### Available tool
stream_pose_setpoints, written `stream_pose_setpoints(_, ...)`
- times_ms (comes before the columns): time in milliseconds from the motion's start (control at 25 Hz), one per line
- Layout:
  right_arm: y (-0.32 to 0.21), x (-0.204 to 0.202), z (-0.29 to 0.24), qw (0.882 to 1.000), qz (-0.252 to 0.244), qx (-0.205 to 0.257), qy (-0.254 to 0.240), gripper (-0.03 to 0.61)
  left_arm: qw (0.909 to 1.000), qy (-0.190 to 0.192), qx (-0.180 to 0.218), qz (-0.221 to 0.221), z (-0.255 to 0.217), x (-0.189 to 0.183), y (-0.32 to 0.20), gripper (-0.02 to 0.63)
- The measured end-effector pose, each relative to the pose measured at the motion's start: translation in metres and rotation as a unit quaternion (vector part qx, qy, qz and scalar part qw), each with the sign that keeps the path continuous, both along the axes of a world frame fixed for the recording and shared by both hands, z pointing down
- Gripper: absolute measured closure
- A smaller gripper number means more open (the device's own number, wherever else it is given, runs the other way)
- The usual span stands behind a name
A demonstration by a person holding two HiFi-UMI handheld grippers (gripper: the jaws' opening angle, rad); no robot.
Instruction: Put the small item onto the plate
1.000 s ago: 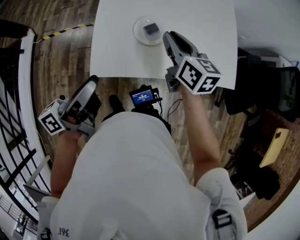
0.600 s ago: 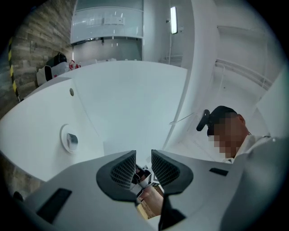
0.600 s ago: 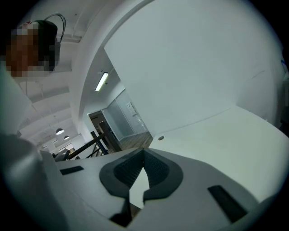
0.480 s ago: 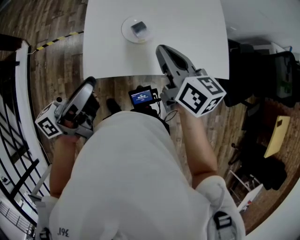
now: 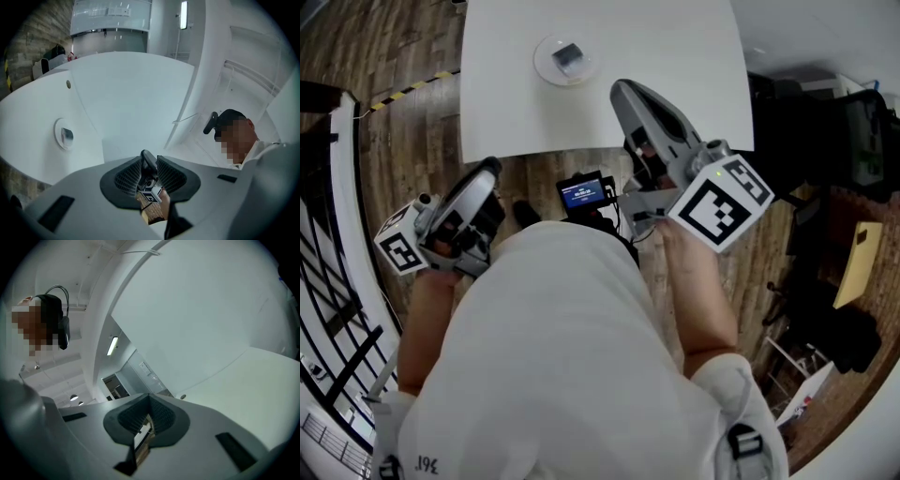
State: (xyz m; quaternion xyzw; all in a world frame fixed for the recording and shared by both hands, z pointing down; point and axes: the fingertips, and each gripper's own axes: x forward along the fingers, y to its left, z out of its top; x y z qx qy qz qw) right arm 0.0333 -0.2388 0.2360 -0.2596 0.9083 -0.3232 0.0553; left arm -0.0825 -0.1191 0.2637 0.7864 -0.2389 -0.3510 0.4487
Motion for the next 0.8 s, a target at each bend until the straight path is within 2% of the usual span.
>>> stream_pose_setpoints(480, -0.006, 0.01, -0.009, 1.0, 0.013, 0.018, -0.001, 0.577, 1.0, -0.003, -0.001, 0.005, -0.002, 0.003, -0.001, 0.503)
stream_pose_setpoints(800, -0.004, 0.005, 0.002, 1.0, 0.009, 0.003, -0.003, 0.577, 1.0, -0.007, -0.005, 0.002, 0.0, -0.001, -0.001, 0.503)
